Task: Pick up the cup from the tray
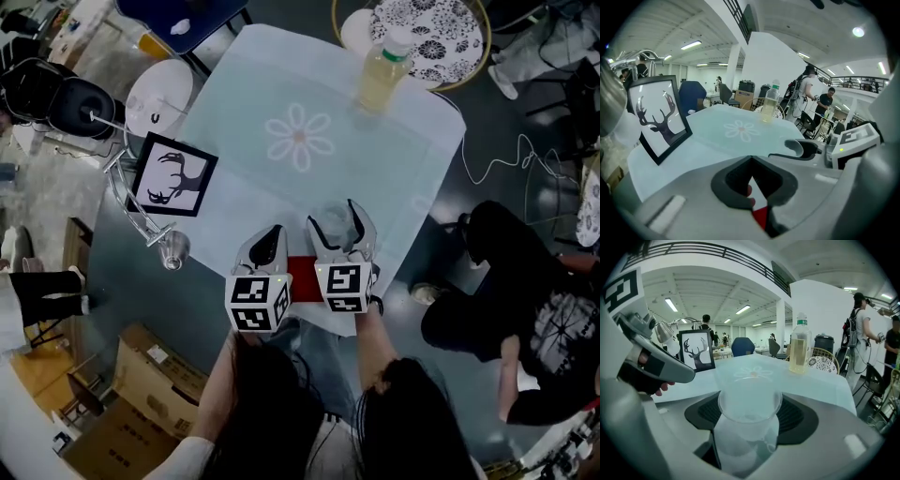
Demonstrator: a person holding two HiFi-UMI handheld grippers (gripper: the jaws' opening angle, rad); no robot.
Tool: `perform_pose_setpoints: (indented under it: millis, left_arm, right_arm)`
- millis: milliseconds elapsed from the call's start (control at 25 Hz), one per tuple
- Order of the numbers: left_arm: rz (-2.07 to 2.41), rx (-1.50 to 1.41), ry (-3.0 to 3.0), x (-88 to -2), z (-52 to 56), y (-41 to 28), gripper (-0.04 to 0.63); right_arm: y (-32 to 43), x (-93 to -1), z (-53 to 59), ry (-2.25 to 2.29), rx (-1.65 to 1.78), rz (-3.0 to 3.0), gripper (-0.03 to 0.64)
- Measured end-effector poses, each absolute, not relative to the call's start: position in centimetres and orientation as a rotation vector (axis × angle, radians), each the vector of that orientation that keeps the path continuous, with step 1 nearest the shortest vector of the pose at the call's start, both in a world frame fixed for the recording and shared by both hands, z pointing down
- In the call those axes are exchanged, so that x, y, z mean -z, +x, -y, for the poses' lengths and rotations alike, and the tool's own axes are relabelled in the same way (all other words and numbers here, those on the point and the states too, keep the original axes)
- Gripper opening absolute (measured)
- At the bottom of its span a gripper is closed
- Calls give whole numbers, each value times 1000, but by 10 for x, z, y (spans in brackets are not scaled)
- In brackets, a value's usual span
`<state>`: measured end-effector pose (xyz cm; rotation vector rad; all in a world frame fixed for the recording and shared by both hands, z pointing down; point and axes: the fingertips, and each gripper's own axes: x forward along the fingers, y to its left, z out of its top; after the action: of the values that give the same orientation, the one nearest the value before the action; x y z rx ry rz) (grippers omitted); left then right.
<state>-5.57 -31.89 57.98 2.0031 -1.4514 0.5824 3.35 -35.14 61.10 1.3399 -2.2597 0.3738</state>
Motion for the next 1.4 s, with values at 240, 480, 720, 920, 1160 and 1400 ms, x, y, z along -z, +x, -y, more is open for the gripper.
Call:
perform_pose_setpoints:
  millis: [240,480,720,920,1160,1400]
  left_arm:
    - [1405,-593,2031,-577,314,-51,0]
    - [1403,-584,2057,-557,304,-52,1]
    - [1413,-545,2109,-529,299,-49,0]
    - [1413,-515,2154,-506,285,-47,0]
    - [1415,-469,2220,-477,266,-45,0]
    - [1399,-350,2293,-436,244,-46,0]
  right_arm:
    - [30,-603,348,1293,-377,2282,446]
    - [35,-560,345,1350,-319,2319,449]
    - [34,-529,329,1384,-306,2339,449]
    - [31,-505,313,1378,-288,2366,449]
    - [30,-467,294,1430,-227,2384,449]
    - [27,-437,258,1429,-220,2402,328]
